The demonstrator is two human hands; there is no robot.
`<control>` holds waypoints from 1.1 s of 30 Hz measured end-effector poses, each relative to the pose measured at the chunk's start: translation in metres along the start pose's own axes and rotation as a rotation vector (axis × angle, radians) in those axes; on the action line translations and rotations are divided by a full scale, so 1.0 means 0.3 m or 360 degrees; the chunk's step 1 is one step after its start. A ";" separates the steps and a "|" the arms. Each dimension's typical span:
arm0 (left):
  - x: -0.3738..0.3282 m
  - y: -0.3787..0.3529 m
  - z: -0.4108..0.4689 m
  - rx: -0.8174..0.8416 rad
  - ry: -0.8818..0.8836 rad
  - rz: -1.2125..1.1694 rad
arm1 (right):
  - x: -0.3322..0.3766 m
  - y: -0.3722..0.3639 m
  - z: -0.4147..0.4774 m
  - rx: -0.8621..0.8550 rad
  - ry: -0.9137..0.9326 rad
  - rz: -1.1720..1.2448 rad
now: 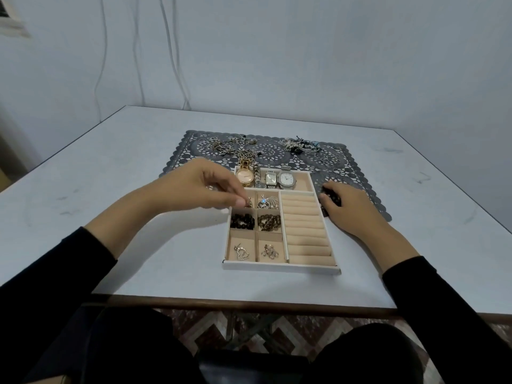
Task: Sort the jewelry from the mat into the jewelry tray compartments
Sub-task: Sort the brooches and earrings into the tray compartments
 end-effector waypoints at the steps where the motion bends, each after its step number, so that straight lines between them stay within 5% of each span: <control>1: 0.021 0.021 0.012 -0.0081 0.0040 -0.0041 | 0.001 0.006 0.005 -0.0013 0.0000 0.0005; 10: 0.262 0.182 0.166 -0.0741 0.0248 0.0275 | -0.031 0.065 0.129 -0.0173 -0.0019 0.0022; 17: 0.450 0.203 0.330 -0.0582 0.0433 0.0899 | -0.029 0.038 0.326 -0.0164 0.0071 0.0017; 33: 0.610 0.291 0.497 -0.0566 0.0517 0.1000 | 0.041 -0.137 0.675 -0.0045 0.0209 0.0024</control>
Point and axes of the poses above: each hand's wrist, its own z-axis towards the middle knuckle, its own y-axis out of the back of the hand, x = y × z, the point moved 8 cm from there along z, towards the middle knuckle, and after that the axes turned 7 degrees about z, right-handed, at the moved point
